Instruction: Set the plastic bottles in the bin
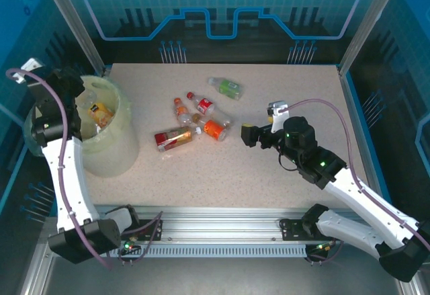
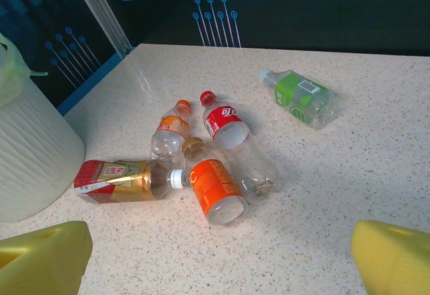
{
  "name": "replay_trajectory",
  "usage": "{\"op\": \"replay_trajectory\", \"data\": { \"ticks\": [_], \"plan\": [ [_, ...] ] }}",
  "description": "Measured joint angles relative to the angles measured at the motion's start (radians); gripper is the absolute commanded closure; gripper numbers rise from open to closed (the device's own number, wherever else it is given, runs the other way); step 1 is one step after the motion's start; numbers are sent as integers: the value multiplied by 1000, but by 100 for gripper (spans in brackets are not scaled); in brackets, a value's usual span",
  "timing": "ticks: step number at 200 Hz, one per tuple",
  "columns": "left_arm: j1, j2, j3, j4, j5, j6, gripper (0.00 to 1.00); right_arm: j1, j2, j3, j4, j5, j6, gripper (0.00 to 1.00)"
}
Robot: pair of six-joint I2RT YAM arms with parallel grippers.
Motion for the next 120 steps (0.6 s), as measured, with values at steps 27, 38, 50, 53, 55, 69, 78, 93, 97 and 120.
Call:
{"op": "replay_trajectory", "data": {
  "ticks": [27,38,50,53,55,69,78,93,97,120],
  "plan": [
    [35,29,-67,27,73,-94,50,0,-22,-13,-2,3,-2,0],
    [35,35,-82,28,86,-128,45,0,-27,-14,-2,4,-2,0],
    [35,45,-85,28,84,-161,41,0,-31,-14,-2,7,-1,0],
    [36,49,-85,29,84,-165,40,0,-32,-14,-3,8,0,0],
    [36,51,-85,29,84,-172,39,0,-32,-14,-4,8,2,0],
    [35,64,-85,33,84,-208,30,0,-33,-14,-11,11,8,0],
    [35,74,-85,37,85,-224,24,0,-32,-14,-18,11,11,0],
    [35,87,-84,34,85,-246,19,0,-32,-14,-31,11,17,0],
    [35,89,-84,33,85,-257,17,0,-32,-14,-33,12,17,0],
    [35,89,-80,20,85,-266,12,0,-33,-14,-42,16,25,0]
  ]
}}
